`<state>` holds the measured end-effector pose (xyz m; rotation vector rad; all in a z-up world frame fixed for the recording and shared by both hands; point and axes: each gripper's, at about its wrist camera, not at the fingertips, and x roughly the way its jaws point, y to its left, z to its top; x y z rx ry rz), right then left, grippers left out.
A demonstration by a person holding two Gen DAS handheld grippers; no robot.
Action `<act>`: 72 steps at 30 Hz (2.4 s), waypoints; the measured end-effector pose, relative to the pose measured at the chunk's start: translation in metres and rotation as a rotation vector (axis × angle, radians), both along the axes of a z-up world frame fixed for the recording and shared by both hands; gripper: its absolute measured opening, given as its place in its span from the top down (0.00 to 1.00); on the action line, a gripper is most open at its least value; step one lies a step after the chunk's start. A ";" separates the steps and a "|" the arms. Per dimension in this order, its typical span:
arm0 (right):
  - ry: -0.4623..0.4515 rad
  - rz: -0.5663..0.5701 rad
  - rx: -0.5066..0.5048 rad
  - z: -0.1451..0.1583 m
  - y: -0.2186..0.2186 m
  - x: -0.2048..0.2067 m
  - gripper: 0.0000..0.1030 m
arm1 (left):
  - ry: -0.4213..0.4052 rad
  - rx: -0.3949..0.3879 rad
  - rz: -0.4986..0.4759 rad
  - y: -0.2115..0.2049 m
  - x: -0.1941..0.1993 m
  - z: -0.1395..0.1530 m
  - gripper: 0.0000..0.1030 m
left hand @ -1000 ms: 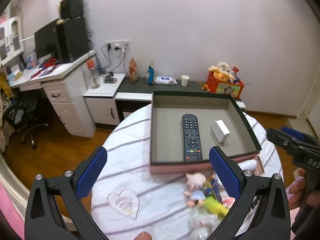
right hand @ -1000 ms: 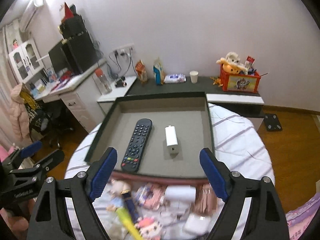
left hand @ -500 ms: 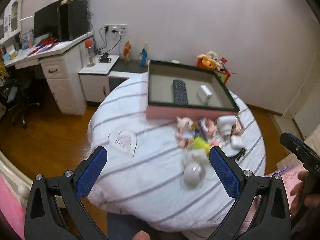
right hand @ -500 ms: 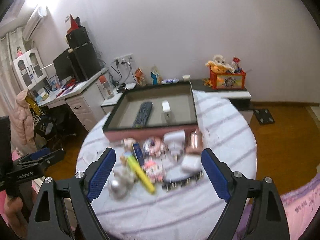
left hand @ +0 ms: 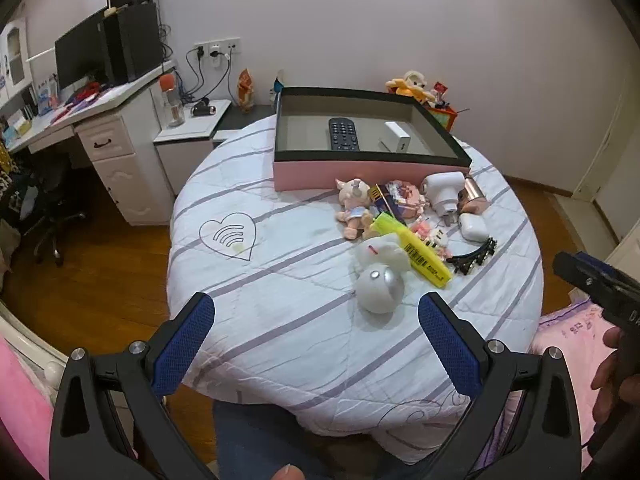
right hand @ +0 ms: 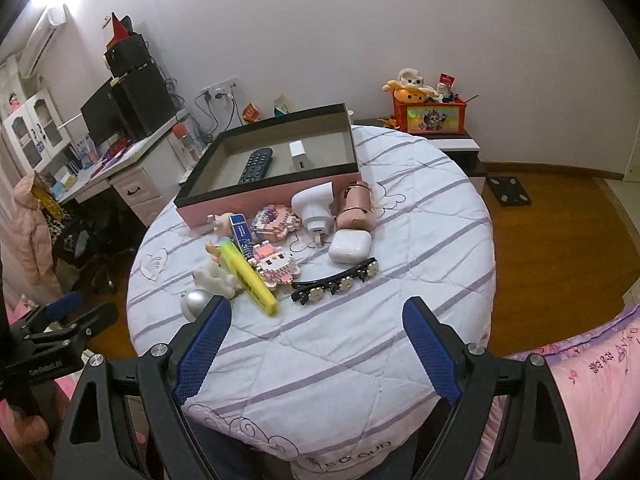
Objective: Organize rigid objects
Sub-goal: 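Withdraw both tools from the box toward the remaining items, then grasp the white toy figure with the left tool while the right tool grasps the black hair clip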
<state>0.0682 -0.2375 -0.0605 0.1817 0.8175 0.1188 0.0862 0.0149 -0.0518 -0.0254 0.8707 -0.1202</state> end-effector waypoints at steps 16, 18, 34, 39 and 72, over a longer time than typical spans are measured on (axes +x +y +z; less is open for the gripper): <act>0.092 0.019 -0.017 -0.027 -0.005 0.037 0.14 | 0.087 0.007 -0.073 -0.039 0.044 -0.044 0.00; 0.105 0.025 -0.015 -0.031 -0.005 0.042 0.14 | 0.109 0.009 -0.072 -0.042 0.052 -0.055 0.00; 0.180 0.014 -0.021 -0.055 -0.007 0.066 0.14 | 0.173 -0.031 -0.071 -0.044 0.090 -0.098 0.00; 0.204 -0.016 -0.022 -0.065 -0.003 0.074 0.14 | 0.161 -0.059 -0.082 -0.043 0.094 -0.098 0.05; 0.181 -0.119 -0.186 -0.088 0.013 0.081 0.82 | 0.084 -0.119 -0.055 -0.016 0.093 -0.098 0.50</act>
